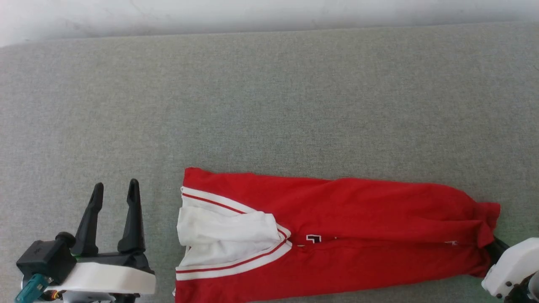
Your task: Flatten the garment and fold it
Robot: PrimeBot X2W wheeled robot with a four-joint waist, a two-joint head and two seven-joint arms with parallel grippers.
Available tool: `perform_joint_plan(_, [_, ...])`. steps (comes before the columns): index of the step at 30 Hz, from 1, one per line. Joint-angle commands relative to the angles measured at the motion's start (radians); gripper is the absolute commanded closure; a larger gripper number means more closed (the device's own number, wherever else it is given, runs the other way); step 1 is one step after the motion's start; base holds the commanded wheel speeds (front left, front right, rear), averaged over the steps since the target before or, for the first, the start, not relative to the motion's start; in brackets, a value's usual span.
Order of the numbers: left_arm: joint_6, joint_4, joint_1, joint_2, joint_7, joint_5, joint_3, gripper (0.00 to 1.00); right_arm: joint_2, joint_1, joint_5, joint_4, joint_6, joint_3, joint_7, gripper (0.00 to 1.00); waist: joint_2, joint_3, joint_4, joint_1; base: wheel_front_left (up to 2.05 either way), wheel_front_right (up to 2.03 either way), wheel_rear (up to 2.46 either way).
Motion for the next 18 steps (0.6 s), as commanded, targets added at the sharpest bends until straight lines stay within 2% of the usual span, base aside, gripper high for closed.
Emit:
perform_joint_plan(1, [0.008,0.002,-0.003,-0.001,-0.006,0.011,0.002,0.00,0.004,-0.015,-0.018,0.003,-0.002,-0.011,-0.005,1.00,0.0000,-0.005,-0.004,0.0000,0.00,0.00,0.00])
perform_joint_plan(12, [0.006,0.039,-0.005,-0.012,-0.011,0.015,-0.024,0.00,-0.118,-0.058,-0.130,-0.047,-0.002,-0.220,-0.025,1.00,0.0000,-0.041,-0.001,0.0000,0.00,0.00,0.00])
perform_joint_plan(15, [0.008,0.045,0.002,-0.011,-0.011,0.013,-0.025,0.00,-0.118,-0.059,-0.117,-0.063,-0.002,-0.219,-0.013,1.00,0.0000,-0.052,0.000,0.0000,0.00,0.00,0.00])
perform_joint_plan(18, [0.010,0.048,0.005,-0.013,-0.007,0.012,-0.030,0.00,-0.098,-0.050,-0.097,-0.101,-0.002,-0.154,0.012,1.00,0.0000,-0.059,0.002,0.0000,0.00,0.00,0.00])
